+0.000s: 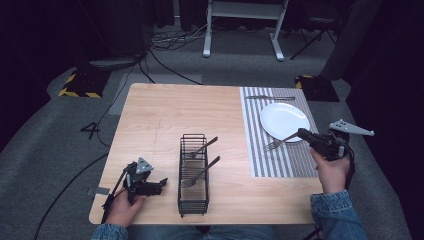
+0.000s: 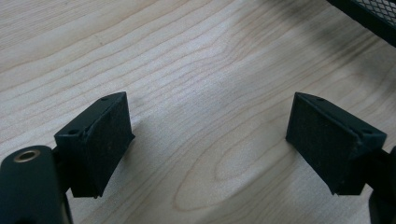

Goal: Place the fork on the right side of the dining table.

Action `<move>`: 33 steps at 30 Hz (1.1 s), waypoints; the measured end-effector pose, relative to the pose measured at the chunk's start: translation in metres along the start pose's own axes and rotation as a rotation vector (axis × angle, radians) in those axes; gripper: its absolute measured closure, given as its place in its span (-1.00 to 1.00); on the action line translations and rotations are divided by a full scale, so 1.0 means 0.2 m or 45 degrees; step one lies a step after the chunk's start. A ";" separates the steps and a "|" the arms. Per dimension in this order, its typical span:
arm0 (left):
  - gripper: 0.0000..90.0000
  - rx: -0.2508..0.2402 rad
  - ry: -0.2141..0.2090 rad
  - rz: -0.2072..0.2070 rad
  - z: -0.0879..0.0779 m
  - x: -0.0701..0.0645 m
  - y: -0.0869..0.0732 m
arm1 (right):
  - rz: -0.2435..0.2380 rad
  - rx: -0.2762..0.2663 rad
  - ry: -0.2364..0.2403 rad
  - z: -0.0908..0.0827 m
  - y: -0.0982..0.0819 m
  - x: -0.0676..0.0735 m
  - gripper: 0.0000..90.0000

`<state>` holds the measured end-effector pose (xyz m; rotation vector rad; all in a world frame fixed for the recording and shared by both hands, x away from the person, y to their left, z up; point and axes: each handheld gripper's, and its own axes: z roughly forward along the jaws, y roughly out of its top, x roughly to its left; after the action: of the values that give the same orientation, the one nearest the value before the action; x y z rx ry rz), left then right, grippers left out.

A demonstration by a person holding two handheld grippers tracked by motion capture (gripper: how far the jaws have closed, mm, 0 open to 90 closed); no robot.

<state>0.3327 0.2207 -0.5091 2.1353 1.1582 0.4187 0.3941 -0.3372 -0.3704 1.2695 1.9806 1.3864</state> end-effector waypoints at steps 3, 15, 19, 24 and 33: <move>-0.68 0.001 0.000 0.001 0.00 0.00 0.00 | 0.008 0.006 -0.006 0.01 -0.01 -0.01 0.93; -0.68 0.001 0.000 0.001 0.00 0.00 0.00 | 0.041 0.023 0.005 0.06 -0.06 -0.03 0.92; -0.68 0.001 0.000 0.002 0.00 0.00 0.00 | 0.045 0.030 0.011 0.06 -0.06 -0.02 0.92; -0.68 0.001 0.000 0.001 0.00 0.00 0.00 | 0.070 0.043 0.003 0.07 -0.07 -0.03 0.91; -0.68 0.001 0.000 0.001 0.00 0.00 0.00 | 0.112 0.125 -0.069 0.10 -0.04 -0.10 0.77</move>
<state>0.3327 0.2208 -0.5090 2.1367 1.1573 0.4189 0.4154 -0.3442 -0.3892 1.4389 1.9997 1.2942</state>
